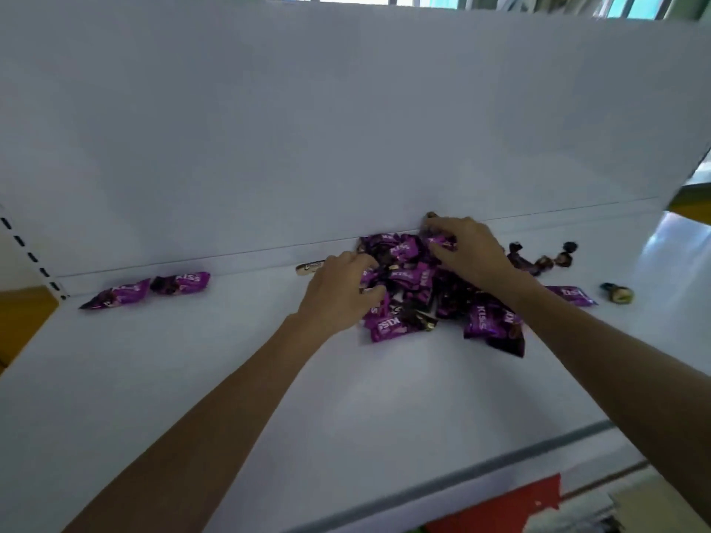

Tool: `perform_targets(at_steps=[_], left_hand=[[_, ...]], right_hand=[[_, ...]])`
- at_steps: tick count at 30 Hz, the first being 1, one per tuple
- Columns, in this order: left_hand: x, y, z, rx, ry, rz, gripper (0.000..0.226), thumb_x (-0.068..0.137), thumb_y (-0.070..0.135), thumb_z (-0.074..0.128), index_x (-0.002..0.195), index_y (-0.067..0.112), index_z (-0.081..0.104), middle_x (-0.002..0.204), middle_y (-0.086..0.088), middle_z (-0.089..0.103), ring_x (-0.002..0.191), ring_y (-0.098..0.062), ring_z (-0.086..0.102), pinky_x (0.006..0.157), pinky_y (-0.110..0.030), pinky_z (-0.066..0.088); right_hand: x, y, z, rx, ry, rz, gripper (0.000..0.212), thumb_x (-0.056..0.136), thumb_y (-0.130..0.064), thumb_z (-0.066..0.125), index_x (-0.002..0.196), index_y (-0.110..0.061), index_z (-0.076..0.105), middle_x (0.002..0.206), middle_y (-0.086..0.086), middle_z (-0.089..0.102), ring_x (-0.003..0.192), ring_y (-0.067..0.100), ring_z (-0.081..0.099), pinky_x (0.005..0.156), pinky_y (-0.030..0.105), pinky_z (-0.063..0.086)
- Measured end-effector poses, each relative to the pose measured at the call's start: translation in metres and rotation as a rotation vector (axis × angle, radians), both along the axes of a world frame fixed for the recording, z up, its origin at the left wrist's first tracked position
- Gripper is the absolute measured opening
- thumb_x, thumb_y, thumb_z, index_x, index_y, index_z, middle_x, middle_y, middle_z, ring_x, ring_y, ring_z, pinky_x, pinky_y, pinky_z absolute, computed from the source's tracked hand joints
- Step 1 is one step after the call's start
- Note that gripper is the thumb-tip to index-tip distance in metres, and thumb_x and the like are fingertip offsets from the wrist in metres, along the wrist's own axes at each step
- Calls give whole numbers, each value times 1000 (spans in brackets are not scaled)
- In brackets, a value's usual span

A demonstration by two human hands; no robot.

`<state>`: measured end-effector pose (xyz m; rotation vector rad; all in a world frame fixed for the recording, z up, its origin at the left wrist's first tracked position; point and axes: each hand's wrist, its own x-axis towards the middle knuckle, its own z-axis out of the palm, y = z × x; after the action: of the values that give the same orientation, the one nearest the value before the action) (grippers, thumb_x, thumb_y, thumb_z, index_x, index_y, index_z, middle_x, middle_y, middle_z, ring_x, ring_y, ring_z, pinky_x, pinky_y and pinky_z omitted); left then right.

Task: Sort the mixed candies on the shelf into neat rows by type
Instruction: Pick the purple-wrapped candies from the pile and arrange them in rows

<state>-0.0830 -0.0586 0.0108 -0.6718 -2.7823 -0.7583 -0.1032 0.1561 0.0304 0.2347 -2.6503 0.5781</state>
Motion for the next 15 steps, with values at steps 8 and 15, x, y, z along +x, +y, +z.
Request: perform_targets(at_steps=[8, 15], left_hand=[[8, 45, -12, -115, -71, 354, 41, 80, 51, 61, 77, 10, 58, 78, -5, 59, 89, -28, 57, 79, -38, 45], [20, 53, -2, -27, 10, 316, 27, 83, 34, 64, 104, 18, 65, 97, -5, 66, 90, -24, 60, 77, -34, 48]], right_hand=[[-15, 34, -5, 39, -133, 89, 32, 86, -15, 57, 117, -11, 62, 116, 14, 64, 103, 30, 58, 89, 35, 46], [-23, 36, -2, 56, -211, 156, 39, 83, -16, 54, 120, -24, 59, 117, 8, 65, 90, 25, 63, 87, 34, 49]])
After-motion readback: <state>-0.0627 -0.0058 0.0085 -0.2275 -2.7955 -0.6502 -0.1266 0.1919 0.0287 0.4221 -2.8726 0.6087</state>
